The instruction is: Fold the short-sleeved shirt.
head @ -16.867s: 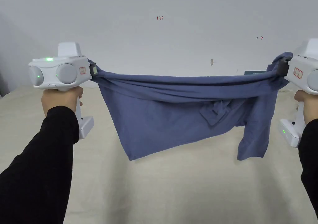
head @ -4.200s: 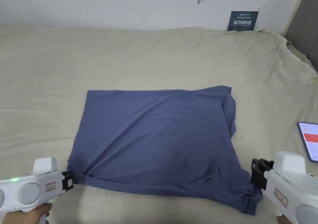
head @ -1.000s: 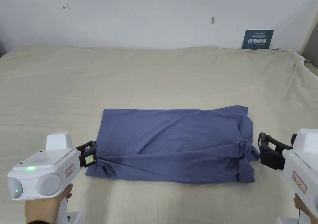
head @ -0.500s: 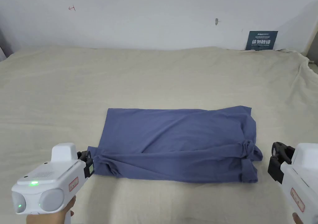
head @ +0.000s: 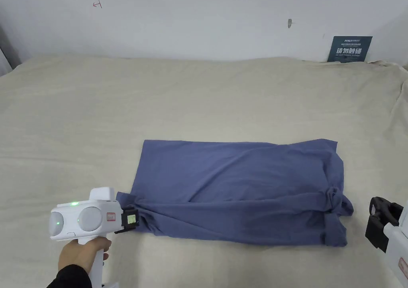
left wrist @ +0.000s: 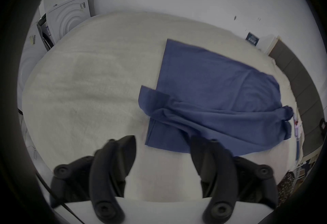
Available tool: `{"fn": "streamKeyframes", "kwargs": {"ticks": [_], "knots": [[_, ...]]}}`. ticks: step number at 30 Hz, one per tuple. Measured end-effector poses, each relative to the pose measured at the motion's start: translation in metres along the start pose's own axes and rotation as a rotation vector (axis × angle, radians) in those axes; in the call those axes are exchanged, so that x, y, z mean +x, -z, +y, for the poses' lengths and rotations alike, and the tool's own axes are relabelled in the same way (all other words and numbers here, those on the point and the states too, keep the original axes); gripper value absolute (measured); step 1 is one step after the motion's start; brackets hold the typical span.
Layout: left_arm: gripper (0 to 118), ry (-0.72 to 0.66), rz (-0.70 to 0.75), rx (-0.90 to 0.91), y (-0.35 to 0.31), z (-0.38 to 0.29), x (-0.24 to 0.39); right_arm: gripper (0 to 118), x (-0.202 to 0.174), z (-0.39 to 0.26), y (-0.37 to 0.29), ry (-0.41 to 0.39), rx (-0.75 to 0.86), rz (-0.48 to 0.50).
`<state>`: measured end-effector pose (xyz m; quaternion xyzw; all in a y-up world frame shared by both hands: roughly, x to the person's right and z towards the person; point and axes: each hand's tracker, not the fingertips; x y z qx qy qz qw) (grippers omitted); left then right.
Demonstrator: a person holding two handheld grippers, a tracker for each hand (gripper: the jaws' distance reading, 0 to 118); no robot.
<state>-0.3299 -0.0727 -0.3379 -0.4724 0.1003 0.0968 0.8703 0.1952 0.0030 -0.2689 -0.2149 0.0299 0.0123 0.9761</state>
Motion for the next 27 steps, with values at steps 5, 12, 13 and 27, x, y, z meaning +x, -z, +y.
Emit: {"fn": "streamKeyframes", "kwargs": {"ticks": [5, 12, 13, 27], "knots": [[82, -0.002, 0.026, -0.033, 0.029, -0.002, 0.006, 0, 0.006, -0.005, 0.011, 0.007, -0.025, -0.014], [69, 0.048, 0.073, -0.074, 0.046, -0.009, 0.016, 0, 0.000, -0.009, 0.014, 0.011, -0.059, -0.030], [51, 0.061, 0.078, -0.068, 0.045, -0.010, 0.017, 0, 0.000, -0.010, 0.017, 0.013, -0.070, -0.030], [8, 0.020, -0.061, 0.005, 0.015, -0.002, 0.000, 76, 0.004, -0.055, 0.113, 0.077, -0.403, -0.016]]}}
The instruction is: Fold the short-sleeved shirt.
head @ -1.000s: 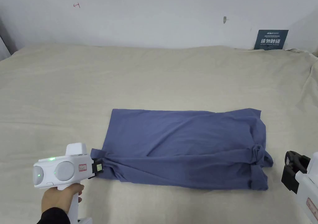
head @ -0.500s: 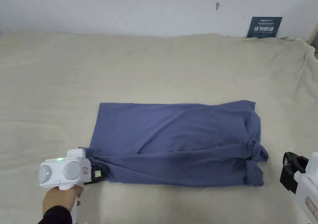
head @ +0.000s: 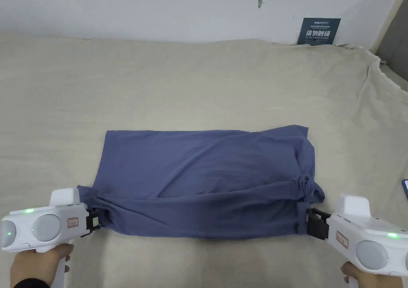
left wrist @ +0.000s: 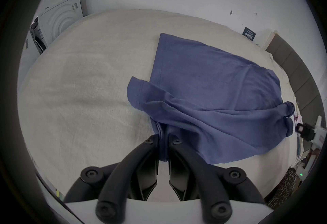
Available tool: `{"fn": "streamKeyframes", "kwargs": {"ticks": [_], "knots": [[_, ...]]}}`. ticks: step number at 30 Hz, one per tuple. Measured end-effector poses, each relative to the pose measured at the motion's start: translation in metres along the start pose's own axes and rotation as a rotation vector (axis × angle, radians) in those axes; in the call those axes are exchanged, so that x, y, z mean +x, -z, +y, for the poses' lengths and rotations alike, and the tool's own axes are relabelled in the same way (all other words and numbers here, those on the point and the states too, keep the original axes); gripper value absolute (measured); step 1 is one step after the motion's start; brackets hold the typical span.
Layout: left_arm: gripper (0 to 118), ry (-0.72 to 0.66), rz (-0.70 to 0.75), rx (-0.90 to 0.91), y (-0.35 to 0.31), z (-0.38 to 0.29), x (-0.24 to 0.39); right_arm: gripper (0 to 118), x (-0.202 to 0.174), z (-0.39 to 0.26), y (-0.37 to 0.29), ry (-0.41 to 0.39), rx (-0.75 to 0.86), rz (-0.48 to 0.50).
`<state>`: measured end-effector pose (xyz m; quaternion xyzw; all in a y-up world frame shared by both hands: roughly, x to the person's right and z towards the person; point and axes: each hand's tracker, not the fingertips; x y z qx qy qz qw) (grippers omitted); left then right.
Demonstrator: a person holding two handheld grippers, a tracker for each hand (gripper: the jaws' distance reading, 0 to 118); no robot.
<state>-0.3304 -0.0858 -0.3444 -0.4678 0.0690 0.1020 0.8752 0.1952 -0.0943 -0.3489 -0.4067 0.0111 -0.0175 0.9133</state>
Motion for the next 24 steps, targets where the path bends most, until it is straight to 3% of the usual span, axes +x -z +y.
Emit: {"fn": "streamKeyframes", "kwargs": {"ticks": [1, 6, 8, 10, 11, 18, 24], "knots": [[8, -0.005, -0.004, 0.002, -0.001, 0.000, -0.001, 81, -0.002, -0.001, 0.006, -0.001, -0.004, -0.004], [8, -0.009, -0.014, -0.006, 0.003, 0.000, -0.002, 78, -0.010, -0.001, 0.030, -0.002, -0.080, -0.007], [8, -0.007, -0.013, -0.011, 0.005, 0.000, -0.003, 59, -0.019, -0.003, 0.029, 0.002, -0.076, -0.008], [8, -0.011, -0.013, -0.013, 0.007, -0.001, -0.003, 20, -0.021, -0.005, 0.030, 0.006, -0.095, -0.003], [8, -0.013, -0.013, -0.014, 0.008, -0.001, -0.003, 10, -0.022, -0.006, 0.032, 0.018, -0.107, 0.013], [8, -0.043, -0.029, -0.012, 0.006, -0.005, -0.012, 6, -0.003, -0.009, 0.020, 0.054, -0.066, 0.034], [8, -0.146, -0.122, 0.002, -0.016, -0.015, -0.038, 5, 0.012, -0.012, -0.020, 0.056, -0.007, 0.058]]}}
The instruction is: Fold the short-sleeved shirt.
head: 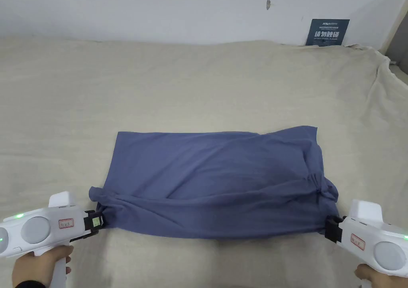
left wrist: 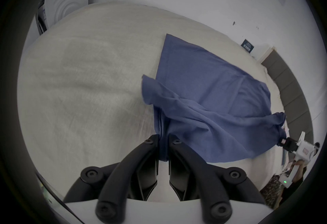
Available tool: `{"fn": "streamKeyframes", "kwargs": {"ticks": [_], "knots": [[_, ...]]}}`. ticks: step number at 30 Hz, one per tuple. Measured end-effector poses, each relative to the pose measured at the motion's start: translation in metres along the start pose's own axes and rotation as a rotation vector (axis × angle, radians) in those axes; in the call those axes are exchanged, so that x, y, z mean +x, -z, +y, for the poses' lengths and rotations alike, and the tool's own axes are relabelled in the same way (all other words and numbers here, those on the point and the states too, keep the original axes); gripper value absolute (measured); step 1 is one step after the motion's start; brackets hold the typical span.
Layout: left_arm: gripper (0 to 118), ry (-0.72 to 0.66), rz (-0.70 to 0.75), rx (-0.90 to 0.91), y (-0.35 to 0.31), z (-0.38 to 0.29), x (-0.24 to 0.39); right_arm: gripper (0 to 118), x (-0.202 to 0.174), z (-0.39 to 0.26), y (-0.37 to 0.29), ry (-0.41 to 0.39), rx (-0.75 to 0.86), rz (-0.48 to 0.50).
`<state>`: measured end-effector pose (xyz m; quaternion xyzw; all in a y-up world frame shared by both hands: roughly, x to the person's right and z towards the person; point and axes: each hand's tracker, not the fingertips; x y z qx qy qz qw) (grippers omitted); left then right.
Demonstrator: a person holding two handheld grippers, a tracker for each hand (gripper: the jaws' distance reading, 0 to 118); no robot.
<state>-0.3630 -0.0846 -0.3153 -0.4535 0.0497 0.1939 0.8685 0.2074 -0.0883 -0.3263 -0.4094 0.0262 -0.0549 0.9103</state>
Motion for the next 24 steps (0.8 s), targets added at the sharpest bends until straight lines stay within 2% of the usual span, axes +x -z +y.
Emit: {"fn": "streamKeyframes", "kwargs": {"ticks": [5, 11, 15, 19, 24], "knots": [[8, 0.015, -0.008, -0.006, -0.029, -0.019, -0.014, 5, 0.012, -0.018, -0.035, 0.012, 0.020, 0.016], [8, 0.002, 0.010, -0.035, -0.049, -0.057, -0.032, 5, 0.021, -0.056, -0.061, 0.009, -0.028, 0.001], [8, -0.023, 0.022, -0.071, -0.044, -0.076, -0.041, 5, 0.030, -0.078, -0.056, 0.025, -0.080, 0.001], [8, 0.002, 0.060, -0.106, -0.031, -0.086, -0.035, 5, 0.036, -0.089, -0.033, 0.029, -0.143, -0.038], [8, 0.001, 0.067, -0.114, -0.027, -0.087, -0.034, 5, 0.017, -0.089, -0.035, 0.016, -0.180, -0.070]]}}
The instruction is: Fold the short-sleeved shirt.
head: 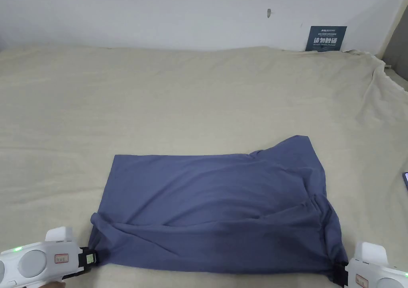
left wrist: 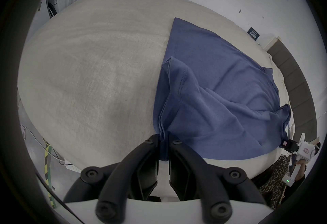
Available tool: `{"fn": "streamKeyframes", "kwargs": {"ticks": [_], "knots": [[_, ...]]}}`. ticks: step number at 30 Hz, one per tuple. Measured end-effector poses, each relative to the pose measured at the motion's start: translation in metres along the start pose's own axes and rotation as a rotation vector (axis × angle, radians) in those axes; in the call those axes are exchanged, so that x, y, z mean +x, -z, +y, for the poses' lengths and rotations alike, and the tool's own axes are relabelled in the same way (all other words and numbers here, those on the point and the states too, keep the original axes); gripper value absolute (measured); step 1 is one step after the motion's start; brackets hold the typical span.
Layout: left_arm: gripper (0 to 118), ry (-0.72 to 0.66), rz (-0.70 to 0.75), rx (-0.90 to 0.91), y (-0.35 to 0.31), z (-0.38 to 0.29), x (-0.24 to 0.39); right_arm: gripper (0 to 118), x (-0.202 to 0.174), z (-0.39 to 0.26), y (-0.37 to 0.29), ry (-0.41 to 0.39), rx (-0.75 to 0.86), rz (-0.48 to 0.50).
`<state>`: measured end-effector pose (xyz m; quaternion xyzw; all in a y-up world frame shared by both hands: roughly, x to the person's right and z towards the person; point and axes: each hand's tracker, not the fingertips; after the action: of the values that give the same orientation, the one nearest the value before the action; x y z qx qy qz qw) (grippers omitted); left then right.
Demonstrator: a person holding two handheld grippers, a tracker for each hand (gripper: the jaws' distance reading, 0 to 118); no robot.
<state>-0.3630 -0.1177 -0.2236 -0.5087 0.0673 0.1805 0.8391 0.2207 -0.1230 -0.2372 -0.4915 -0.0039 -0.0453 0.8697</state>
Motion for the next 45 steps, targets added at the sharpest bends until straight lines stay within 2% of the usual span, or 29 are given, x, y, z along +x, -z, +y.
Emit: {"fn": "streamKeyframes", "kwargs": {"ticks": [4, 5, 6, 8, 10, 11, 18, 21, 23, 26, 27, 29, 30, 31, 36, 45], "knots": [[9, -0.030, 0.001, -0.006, -0.001, 0.001, 0.000, 6, -0.001, 0.002, -0.008, 0.020, -0.005, 0.008], [10, -0.043, 0.001, -0.008, -0.004, 0.003, 0.001, 7, -0.003, 0.005, -0.012, 0.021, -0.007, 0.008], [18, -0.059, -0.015, -0.010, -0.008, 0.006, 0.003, 10, -0.005, 0.008, -0.018, 0.019, -0.007, 0.010], [57, -0.070, -0.006, -0.003, -0.018, 0.011, 0.010, 42, -0.009, 0.015, -0.033, -0.006, 0.056, -0.006], [90, -0.065, -0.020, 0.056, -0.037, 0.016, 0.020, 75, -0.013, 0.027, -0.053, -0.024, 0.134, 0.004], [95, -0.051, -0.044, 0.107, -0.048, 0.020, 0.027, 76, -0.015, 0.035, -0.067, -0.023, 0.184, 0.015], [95, 0.059, -0.063, 0.389, -0.121, 0.043, 0.075, 76, -0.030, 0.074, -0.145, -0.074, 0.496, 0.044], [93, 0.109, -0.021, 0.512, -0.142, 0.041, 0.095, 75, -0.037, 0.077, -0.164, -0.094, 0.592, 0.043], [81, 0.155, 0.014, 0.611, -0.150, 0.034, 0.106, 70, -0.042, 0.076, -0.171, -0.112, 0.651, 0.029], [74, 0.190, 0.038, 0.721, -0.157, 0.025, 0.118, 67, -0.047, 0.072, -0.173, -0.139, 0.714, 0.007], [65, 0.201, 0.038, 0.750, -0.159, 0.022, 0.121, 62, -0.049, 0.070, -0.174, -0.142, 0.718, 0.007], [33, 0.234, 0.029, 0.783, -0.161, 0.017, 0.126, 40, -0.044, 0.070, -0.169, -0.140, 0.736, 0.017], [17, 0.250, 0.026, 0.794, -0.162, 0.015, 0.128, 26, -0.044, 0.069, -0.168, -0.139, 0.748, 0.022], [2, 0.260, 0.021, 0.800, -0.162, 0.013, 0.130, 3, -0.044, 0.068, -0.168, -0.143, 0.758, 0.024], [0, 0.297, 0.034, 0.796, -0.161, 0.011, 0.135, 0, -0.050, 0.068, -0.169, -0.164, 0.778, 0.034], [0, 0.244, -0.028, 0.683, -0.142, 0.052, 0.128, 0, -0.047, 0.078, -0.154, -0.154, 0.753, 0.055]]}}
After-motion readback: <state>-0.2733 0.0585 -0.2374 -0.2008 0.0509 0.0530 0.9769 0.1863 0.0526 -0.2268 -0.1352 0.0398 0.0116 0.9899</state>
